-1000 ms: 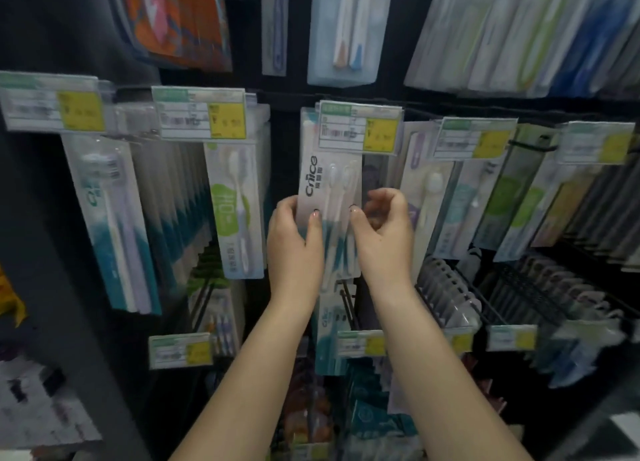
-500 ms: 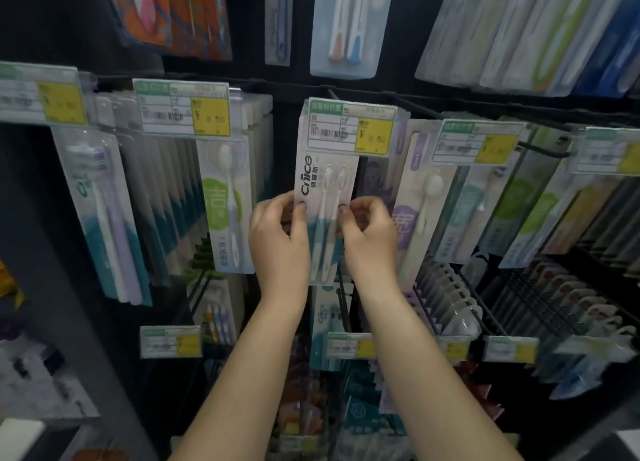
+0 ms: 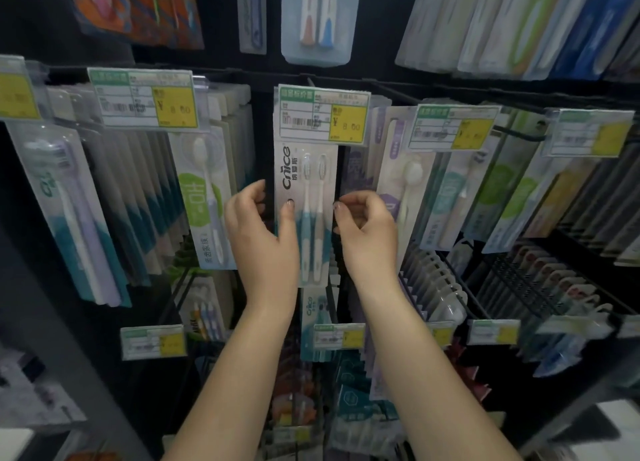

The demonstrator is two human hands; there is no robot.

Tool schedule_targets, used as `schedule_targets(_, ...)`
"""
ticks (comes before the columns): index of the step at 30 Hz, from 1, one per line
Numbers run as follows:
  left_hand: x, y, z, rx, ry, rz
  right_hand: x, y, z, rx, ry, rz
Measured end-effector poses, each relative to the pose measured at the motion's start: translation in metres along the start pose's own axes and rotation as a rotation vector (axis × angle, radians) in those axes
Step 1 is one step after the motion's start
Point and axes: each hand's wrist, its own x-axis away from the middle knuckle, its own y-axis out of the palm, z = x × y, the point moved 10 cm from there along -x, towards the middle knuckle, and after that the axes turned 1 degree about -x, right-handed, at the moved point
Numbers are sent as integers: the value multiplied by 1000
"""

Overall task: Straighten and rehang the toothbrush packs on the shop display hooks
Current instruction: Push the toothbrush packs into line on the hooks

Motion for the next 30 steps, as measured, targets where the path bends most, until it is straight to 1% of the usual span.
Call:
schedule_targets(3, 13, -3, 20, -24, 171, 30, 6, -17, -13, 32, -80, 34)
schedule_targets(5, 23, 4, 38, -11, 299, 1, 9, -36, -26, 68, -162, 111)
schedule_targets(7, 32, 18, 53, 19, 396, -72, 11, -58, -36, 80, -228, 235)
schedule_targets(9, 38, 38, 63, 48, 424, -181, 11, -76, -42, 101, -275, 337)
schedule_targets(11, 38, 59, 66, 69, 381, -289, 6, -86, -45, 141, -295, 391)
schedule_targets(13, 34, 78, 67, 79, 290, -376, -5, -94, -44, 140, -280, 401)
schedule_targets(15, 28, 91, 69, 86, 214, -420, -20, -97, -39, 108, -233, 355)
schedule_targets(18, 18, 108, 62, 112, 74, -452, -39, -89, -29, 50, -139, 210)
schedule_targets(21, 10, 119, 56, 174, 2, -427, -47, -83, -20, -4, -69, 145)
schedule_targets(26, -1, 125, 56, 265, -27, -342, -56, -85, -14, -42, -43, 164)
schedule_targets(30, -11, 128, 54, 316, -78, -311, -63, -85, -9, -76, -15, 183)
